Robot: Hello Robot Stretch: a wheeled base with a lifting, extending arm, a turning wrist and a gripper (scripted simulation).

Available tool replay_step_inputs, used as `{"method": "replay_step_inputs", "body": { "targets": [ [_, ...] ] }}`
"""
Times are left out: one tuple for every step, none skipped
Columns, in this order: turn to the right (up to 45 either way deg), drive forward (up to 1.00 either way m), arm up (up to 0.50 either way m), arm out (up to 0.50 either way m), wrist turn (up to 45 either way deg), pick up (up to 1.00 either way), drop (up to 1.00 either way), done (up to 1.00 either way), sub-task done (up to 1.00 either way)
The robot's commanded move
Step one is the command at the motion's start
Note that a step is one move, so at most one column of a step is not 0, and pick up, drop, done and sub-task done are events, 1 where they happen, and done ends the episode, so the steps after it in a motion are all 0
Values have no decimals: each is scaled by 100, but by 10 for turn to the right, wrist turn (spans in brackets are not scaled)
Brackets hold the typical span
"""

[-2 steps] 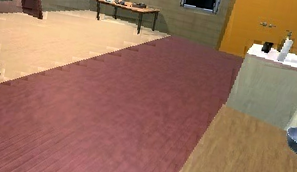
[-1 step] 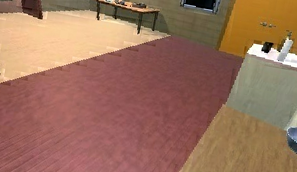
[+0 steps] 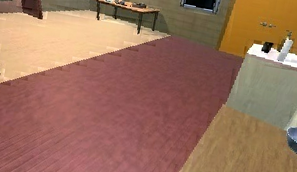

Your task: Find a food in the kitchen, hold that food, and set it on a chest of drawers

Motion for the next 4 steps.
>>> {"method": "replay_step_inputs", "body": {
  "targets": [
    [0,0,0,0,150,0,0,0,0],
    [0,0,-30,0,0,0,0,0,0],
    [0,0,0,0,0,100,0,0,0],
    [0,0,10,0,0,0,0,0,0]
  ]
}}
